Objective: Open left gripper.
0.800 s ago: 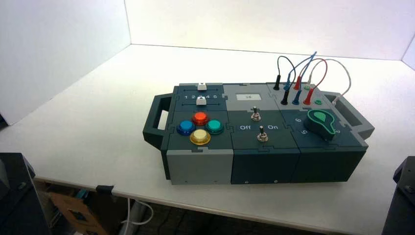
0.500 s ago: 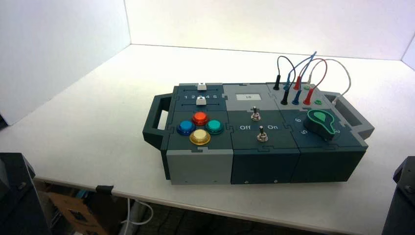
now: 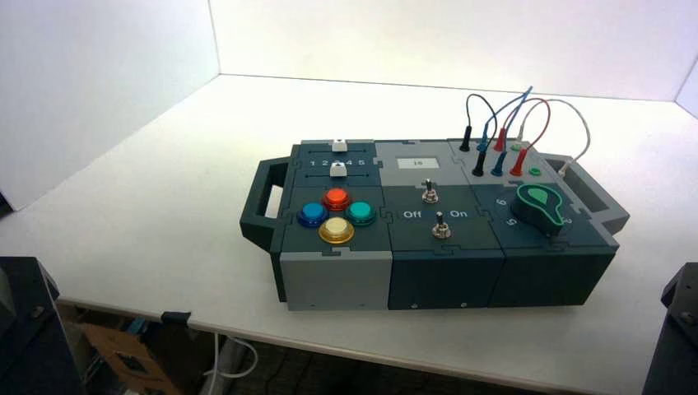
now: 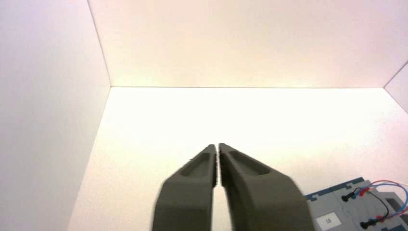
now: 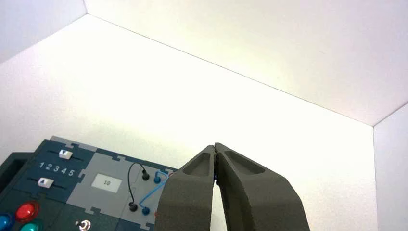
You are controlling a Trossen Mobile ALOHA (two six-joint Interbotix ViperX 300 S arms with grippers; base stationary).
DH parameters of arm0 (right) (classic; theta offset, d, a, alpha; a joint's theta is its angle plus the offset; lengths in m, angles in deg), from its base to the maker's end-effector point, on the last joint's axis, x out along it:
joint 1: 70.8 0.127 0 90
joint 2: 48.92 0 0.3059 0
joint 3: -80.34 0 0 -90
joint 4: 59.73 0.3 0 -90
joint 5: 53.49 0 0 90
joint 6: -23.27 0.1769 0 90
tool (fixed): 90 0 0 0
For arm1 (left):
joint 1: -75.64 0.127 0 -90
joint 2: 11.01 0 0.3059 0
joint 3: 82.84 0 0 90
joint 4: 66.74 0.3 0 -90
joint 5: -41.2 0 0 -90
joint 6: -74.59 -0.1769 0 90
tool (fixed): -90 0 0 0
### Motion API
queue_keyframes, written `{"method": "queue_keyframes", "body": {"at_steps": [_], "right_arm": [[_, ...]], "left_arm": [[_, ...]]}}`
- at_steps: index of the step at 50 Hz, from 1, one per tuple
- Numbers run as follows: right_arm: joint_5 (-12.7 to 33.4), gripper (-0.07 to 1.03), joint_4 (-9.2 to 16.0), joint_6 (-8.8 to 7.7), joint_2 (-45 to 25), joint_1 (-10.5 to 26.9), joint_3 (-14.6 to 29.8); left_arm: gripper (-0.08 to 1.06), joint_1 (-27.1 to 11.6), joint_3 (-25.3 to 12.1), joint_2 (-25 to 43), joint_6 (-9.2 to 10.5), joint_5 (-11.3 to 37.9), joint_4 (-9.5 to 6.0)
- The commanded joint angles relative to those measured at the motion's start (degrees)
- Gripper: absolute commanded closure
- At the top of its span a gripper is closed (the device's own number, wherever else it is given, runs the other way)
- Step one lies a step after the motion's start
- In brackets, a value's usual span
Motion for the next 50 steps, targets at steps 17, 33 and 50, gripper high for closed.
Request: {"method": "queue_keyframes", "body": {"at_steps": [17,33,50], "right_arm": [[-0.26,0.99,-0.18,-0.18,-0.62,0.18,1.85],[-0.26,0.99,-0.62,-0.18,-0.53,0.09,2.02],[-0.44,0.99,-0.97,-0.18,-0.53,0.09,2.11]], "left_arm": [[-0.05,0.09,-4.31,4.13,-0.53,-0.09,0.09],[-0.05,0.09,-6.59,5.71,-2.02,0.44,0.18],[-0.05,0.09,-8.79,8.44,-2.11,0.53,0.35]]}}
